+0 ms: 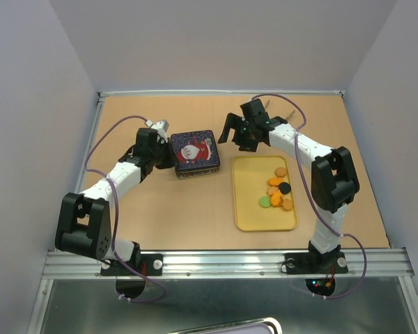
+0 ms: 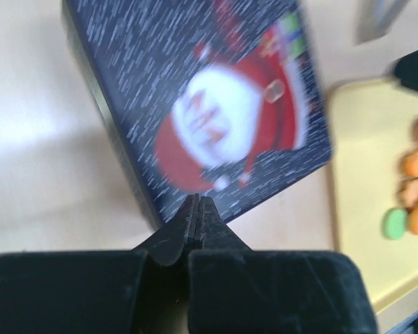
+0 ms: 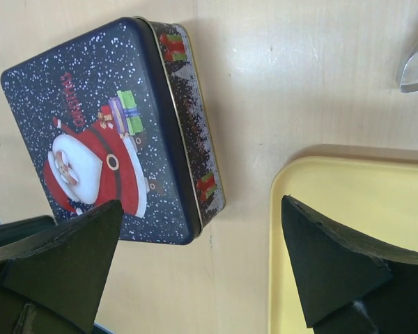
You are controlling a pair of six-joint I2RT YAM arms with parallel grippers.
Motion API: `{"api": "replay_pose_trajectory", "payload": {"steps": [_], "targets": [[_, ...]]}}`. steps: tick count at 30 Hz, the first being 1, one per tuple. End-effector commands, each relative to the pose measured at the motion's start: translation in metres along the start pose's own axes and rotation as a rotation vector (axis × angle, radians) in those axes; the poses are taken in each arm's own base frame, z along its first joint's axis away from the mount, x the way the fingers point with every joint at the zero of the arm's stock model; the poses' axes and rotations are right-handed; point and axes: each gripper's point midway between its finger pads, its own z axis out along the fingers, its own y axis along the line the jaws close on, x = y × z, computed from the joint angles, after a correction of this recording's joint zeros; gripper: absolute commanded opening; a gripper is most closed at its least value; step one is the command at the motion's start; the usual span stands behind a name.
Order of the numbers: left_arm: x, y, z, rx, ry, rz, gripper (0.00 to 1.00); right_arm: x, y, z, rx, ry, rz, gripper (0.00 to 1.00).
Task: Pack the cookies
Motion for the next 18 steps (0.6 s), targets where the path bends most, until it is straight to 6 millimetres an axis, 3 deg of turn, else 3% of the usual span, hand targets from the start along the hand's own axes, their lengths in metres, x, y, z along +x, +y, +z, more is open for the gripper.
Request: {"api": "replay_pose_trajectory", "payload": {"steps": [1,5,7,11,18], "targets": [[0.050,0.030,0.005,-0.086,0.072,-0.059,0.00,0.000,-0.003,-0.007,0.011,-0.017,-0.024,1.00],[0.069,0.039,0.016,-0.098,0.140,-0.057,0.00,0.000,-0.004,-0.007,0.009,-0.008,-0.024,1.00],[0.061,0.036,0.015,-0.099,0.122,-0.066,0.00,0.000,-0.003,-0.007,0.006,-0.003,-0.026,1.00],[0.032,0.029,0.003,-0.110,0.053,-0.065,0.00,-0.003,0.000,-0.009,0.003,-0.011,-0.033,1.00],[-0.045,0.004,-0.031,-0.102,-0.112,-0.036,0.00,-0.018,0.008,-0.022,-0.004,-0.058,-0.060,1.00]]}}
